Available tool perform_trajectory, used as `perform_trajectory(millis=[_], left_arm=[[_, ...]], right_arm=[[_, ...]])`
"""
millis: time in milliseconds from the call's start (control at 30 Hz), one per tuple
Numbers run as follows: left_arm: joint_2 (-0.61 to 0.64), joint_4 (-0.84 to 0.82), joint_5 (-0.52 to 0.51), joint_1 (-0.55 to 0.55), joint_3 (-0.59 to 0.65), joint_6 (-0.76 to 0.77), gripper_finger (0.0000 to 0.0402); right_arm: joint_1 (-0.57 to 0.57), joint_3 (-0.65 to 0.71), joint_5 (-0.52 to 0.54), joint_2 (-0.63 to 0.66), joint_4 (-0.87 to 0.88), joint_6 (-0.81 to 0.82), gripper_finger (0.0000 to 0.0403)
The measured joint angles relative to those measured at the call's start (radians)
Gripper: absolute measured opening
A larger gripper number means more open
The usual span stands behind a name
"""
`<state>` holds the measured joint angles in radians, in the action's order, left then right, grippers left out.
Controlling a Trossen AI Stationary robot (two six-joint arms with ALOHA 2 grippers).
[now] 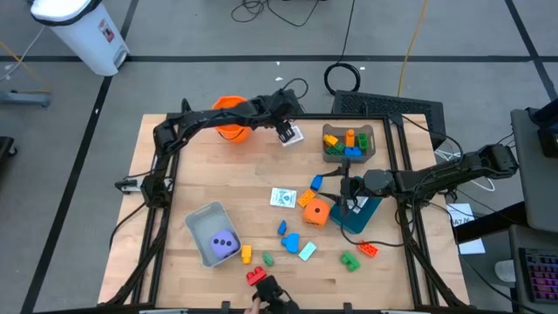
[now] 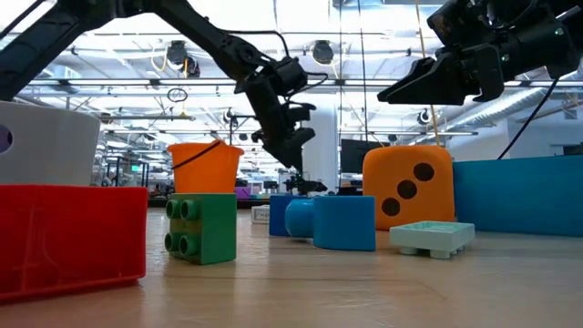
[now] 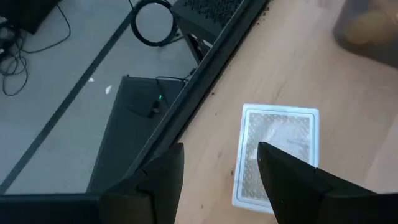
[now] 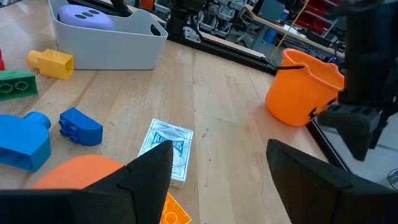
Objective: Pick & Place Toys
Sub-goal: Put the brown deck of cards into the blue bin
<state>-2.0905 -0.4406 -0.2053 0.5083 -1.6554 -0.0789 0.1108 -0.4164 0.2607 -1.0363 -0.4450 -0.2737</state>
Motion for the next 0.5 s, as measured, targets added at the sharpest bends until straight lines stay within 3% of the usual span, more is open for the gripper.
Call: perform_trajectory(millis=[200, 500], left_arm=[[-0.06, -0.042, 0.011, -0.006, -0.04, -0.008, 0.0211], [-0.2, -0.26, -0.009, -0.031, -0.261, -0.029, 0.0211]], right_arm=[[-0.004, 0.0, 0.0, 0.0, -0.003, -0.003, 0.0254], [-0.019, 0.0, -0.001, 0.0, -0.008, -0.001, 0.0254]])
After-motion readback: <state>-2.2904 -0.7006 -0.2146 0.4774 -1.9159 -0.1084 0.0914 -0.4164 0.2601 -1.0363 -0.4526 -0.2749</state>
